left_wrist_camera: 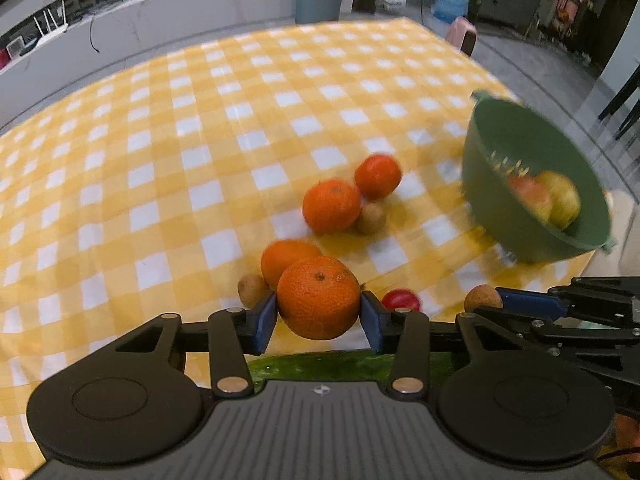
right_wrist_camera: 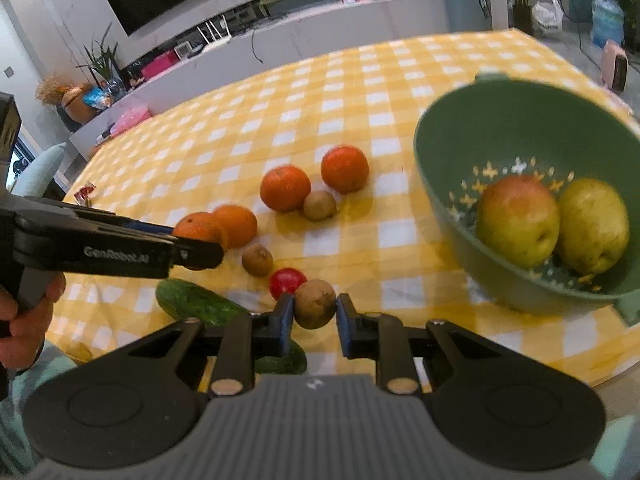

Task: Organize fruits
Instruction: 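Grasp a tangerine with the left tool while the right tool grasps a brown kiwi, then carry the tangerine and kiwi into the colander and open both tools, then lift both tools out of the colander and back, then grasp another tangerine with the left tool while the right tool approaches the fruit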

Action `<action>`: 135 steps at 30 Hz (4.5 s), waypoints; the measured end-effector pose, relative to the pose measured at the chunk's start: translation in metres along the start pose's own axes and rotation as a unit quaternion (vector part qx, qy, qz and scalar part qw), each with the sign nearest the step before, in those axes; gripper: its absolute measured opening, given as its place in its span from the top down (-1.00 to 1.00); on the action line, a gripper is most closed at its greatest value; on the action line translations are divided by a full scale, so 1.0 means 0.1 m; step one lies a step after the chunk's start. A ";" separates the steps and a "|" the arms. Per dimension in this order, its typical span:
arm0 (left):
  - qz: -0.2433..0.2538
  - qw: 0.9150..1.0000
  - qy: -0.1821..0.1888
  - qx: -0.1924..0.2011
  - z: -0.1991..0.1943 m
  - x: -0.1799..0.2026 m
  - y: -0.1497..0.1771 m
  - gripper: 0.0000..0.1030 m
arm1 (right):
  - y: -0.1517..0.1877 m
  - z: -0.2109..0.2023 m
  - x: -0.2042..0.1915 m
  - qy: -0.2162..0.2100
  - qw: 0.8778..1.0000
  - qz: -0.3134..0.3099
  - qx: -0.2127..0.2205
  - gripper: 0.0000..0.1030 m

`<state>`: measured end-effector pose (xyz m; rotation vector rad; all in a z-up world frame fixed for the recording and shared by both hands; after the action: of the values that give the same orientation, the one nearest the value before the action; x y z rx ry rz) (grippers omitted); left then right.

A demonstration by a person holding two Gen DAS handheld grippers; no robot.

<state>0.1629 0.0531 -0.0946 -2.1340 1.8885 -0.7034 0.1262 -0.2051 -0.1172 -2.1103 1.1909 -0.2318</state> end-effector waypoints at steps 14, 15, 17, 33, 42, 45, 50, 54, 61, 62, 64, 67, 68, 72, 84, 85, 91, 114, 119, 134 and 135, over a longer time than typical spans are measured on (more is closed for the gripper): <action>0.002 0.993 0.108 0.042 -0.63 0.74 -0.23 0.02 | -0.15 -0.69 0.40 0.025 0.999 -0.024 0.042 0.63; 0.008 0.993 0.113 0.042 -0.63 0.82 -0.25 0.02 | -0.16 -0.72 0.45 0.029 0.998 -0.027 0.041 0.63; 0.023 0.992 0.118 0.042 -0.61 0.98 -0.27 0.02 | -0.19 -0.78 0.56 0.037 0.998 -0.031 0.036 0.63; 0.115 0.988 0.106 -0.011 -0.07 1.83 -0.39 0.02 | -0.23 -0.69 1.35 0.053 0.995 -0.029 -0.081 0.63; 0.158 0.984 0.073 -0.045 0.23 1.98 -0.48 0.02 | -0.25 -0.45 1.43 0.028 0.990 -0.036 -0.131 0.63; 0.173 0.981 0.062 -0.055 0.31 2.01 -0.50 0.02 | -0.27 -0.41 1.45 0.021 0.990 -0.030 -0.140 0.63; 0.188 0.979 0.040 -0.067 0.45 2.03 -0.52 0.02 | -0.29 -0.34 1.48 0.017 0.988 -0.027 -0.150 0.63; 0.208 0.975 0.024 -0.073 0.53 2.06 -0.50 0.02 | -0.29 -0.28 1.49 0.016 0.987 -0.027 -0.157 0.63; 0.222 0.972 0.005 -0.075 0.62 2.08 -0.47 0.01 | -0.31 -0.22 1.47 0.016 0.985 -0.035 -0.168 0.63; 0.221 0.972 0.005 -0.075 0.62 2.08 -0.47 0.01 | -0.31 -0.21 1.46 0.016 0.985 -0.036 -0.168 0.63; 0.220 0.973 0.006 -0.073 0.62 2.08 -0.47 0.00 | -0.31 -0.21 1.46 0.018 0.985 -0.036 -0.169 0.62; 0.220 0.973 0.003 -0.070 0.63 2.07 -0.47 -0.03 | -0.31 -0.21 1.45 0.020 0.985 -0.037 -0.168 0.62; 0.219 0.973 0.003 -0.070 0.63 2.07 -0.47 -0.04 | -0.31 -0.21 1.45 0.021 0.985 -0.038 -0.167 0.62; 0.219 0.973 0.000 -0.067 0.62 2.07 -0.45 -0.11 | -0.31 -0.23 1.42 0.025 0.985 -0.041 -0.166 0.62; 0.211 0.976 0.023 -0.040 0.41 2.02 -0.42 -0.38 | -0.32 -0.33 1.29 0.053 0.986 -0.059 -0.149 0.18; 0.210 0.977 0.024 -0.035 0.36 2.02 -0.42 -0.38 | -0.31 -0.36 1.28 0.057 0.986 -0.060 -0.144 0.15; 0.206 0.978 0.030 -0.010 0.11 1.94 -0.38 -0.39 | -0.28 -0.54 1.17 0.093 0.987 -0.071 -0.112 -0.19; 0.133 0.987 0.030 0.079 -0.73 0.98 -0.10 -0.39 | -0.11 -0.86 0.38 0.120 0.991 -0.038 0.034 -0.34; 0.103 0.989 0.053 0.092 -0.85 0.67 -0.09 -0.39 | -0.14 -0.77 0.19 0.105 0.993 -0.035 0.047 -0.34; 0.018 0.993 0.065 0.092 -0.80 0.01 -0.13 -0.39 | -0.23 -0.36 -0.24 0.076 0.996 -0.048 0.028 -0.34; 0.012 0.994 0.068 0.090 -0.78 -0.03 -0.13 -0.39 | -0.24 -0.33 -0.25 0.075 0.996 -0.047 0.025 -0.34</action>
<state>0.1372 0.0699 -0.0214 -1.9950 1.8340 -0.9974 0.1132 -0.1932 -0.0728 -2.1374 1.1593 -0.4665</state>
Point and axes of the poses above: each gripper's, at about its wrist camera, not at the fingertips, and z roughly the way its jaws point, x to its right, y to its underside, the point moved 1 cm from there along z, roughly the way its jaws point, and after that the axes turned 14 degrees about -z, right-handed, at the moved point
